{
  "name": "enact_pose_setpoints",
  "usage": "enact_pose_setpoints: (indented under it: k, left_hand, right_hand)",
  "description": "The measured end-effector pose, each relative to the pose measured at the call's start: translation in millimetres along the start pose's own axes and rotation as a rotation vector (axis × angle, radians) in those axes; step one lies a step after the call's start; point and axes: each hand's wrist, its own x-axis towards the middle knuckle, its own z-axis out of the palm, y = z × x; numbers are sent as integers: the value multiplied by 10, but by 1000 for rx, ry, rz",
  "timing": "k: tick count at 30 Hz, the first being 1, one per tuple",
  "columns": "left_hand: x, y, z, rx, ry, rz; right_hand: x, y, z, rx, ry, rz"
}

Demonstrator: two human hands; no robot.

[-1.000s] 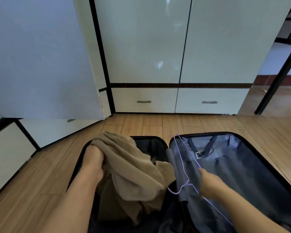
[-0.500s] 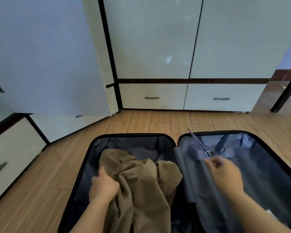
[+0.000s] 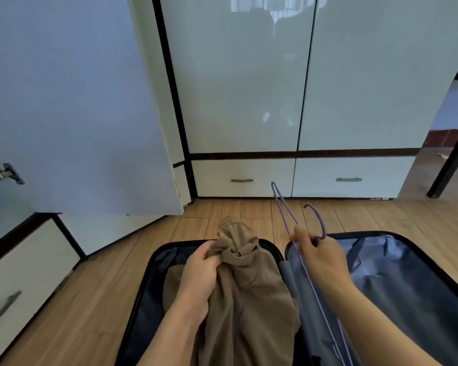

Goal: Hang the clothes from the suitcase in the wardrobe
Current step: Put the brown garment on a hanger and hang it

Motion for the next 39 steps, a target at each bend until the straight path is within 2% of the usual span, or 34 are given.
enact_pose_setpoints:
  k: [3,6,9,14,18,20,24,27,30,32,35,37,39]
  left_hand:
    - [-112,523,42,-56,-114,125]
    - [-207,1098,47,-154,-193,213]
    - [-370,1795,31,-386,-240,281]
    - [-706,3182,-44,-679,-257,323]
    - [-964,4368,-146,-794,-225,258]
    - [-1139,4934,-206,-802,-198,259]
    - [-1524,5981,-270,-660,-201,262]
    - [-1838,6717,-258,-500,-191,219]
    - [-2014,7222,-277,-389,-137,225]
    - [-2160,7495,-311,-349,-115,222]
    - [-2380,7908,-444,-353,-185,278]
    - [-2526,8152,-545,-148,-180,365]
    - [-2626,8353,-623,174,-87,475]
  right_hand:
    - [160,-454,-53,122,-25,-37]
    - [316,-1060,-249,192,-137,-130]
    - [423,-1737,-527,165,-211,-242]
    - [395,-3061,-992,53,-566,-331]
    - [315,-4231,-1317,207,-809,-317]
    - [278,-4806,-1497,263,-868,-343]
    - [182,-5994,-1708,105,-700,-556]
    - [110,-6890,-1837,179,-479,-587]
    - [48,-7638,-1967,130,-235,-621]
    - [-29,-8050,-2025,46,-140,-686]
    - [-115,-8580,-2039,-32,-7,-757]
    - [-193,-8896,-2015,-76,93,-802]
    - [-255,-9131,-1947,-98,163,-807]
